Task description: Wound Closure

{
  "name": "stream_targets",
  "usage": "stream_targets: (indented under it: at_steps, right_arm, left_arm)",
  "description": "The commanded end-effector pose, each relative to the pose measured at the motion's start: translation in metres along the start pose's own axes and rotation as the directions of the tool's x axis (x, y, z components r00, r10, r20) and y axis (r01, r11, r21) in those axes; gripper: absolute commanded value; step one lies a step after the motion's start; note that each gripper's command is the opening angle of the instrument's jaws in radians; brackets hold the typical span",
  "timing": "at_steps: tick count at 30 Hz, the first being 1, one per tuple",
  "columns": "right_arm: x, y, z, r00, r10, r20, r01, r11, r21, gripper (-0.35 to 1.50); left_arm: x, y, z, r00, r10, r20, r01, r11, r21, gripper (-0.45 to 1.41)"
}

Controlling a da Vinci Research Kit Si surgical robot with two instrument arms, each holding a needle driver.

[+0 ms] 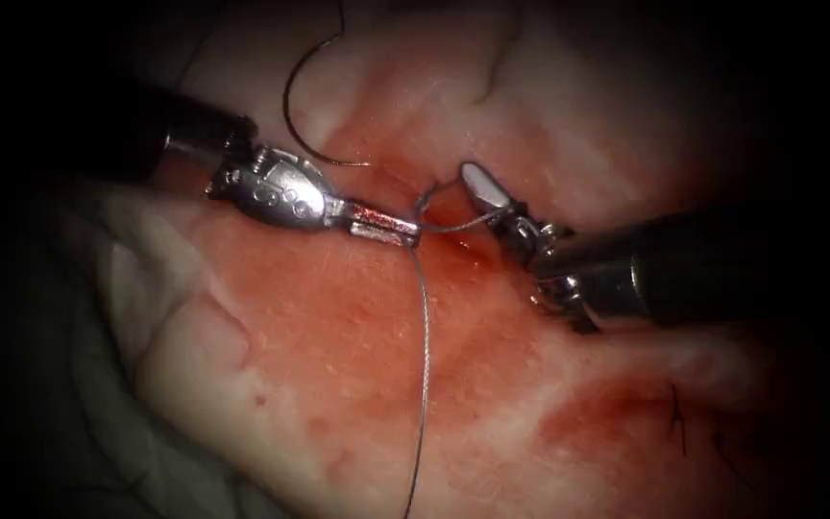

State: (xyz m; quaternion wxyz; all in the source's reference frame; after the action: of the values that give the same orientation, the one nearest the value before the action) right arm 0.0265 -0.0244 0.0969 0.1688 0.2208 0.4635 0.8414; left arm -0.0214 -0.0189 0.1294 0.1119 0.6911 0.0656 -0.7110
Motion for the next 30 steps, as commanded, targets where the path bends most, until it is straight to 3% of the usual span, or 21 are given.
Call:
stream_targets:
  at_steps: [1,13,19,21,24,30]
  right_arm:
    - [-0.0006,0.0006,0.0006,1.0,0.002,-0.001,-0.002,1.0,0.0,1.25]
    - [-0.0023,0.0,0.0029,0.999,0.019,0.045,-0.02,1.0,0.012,1.11]
    - [-0.0023,-0.0001,0.0032,0.998,0.02,0.058,-0.02,1.0,0.011,0.83]
    - [-0.0021,-0.0002,0.0033,0.998,0.003,0.058,-0.003,1.0,0.015,0.52]
    - [-0.002,-0.0001,0.0032,0.997,-0.04,0.066,0.04,0.999,0.0,-0.35]
    - [-0.0015,-0.0001,0.002,0.983,-0.171,0.072,0.174,0.984,-0.028,-0.35]
  left_arm:
    - [-0.0005,0.0003,0.0006,1.0,-0.001,-0.002,0.001,1.0,-0.001,-0.45]
    - [-0.0005,0.0006,0.0,1.0,0.001,-0.005,-0.001,1.0,-0.007,-0.45]
    - [-0.0005,0.0007,-0.0001,1.0,0.001,-0.006,-0.001,1.0,-0.008,-0.45]
    - [-0.0005,0.0008,-0.0001,1.0,0.001,-0.006,-0.001,1.0,-0.009,-0.45]
    - [-0.0005,0.0008,-0.0002,1.0,-0.004,-0.006,0.004,1.0,-0.009,-0.45]
    - [-0.0004,0.001,-0.0004,1.0,-0.004,-0.01,0.003,1.0,-0.014,-0.45]
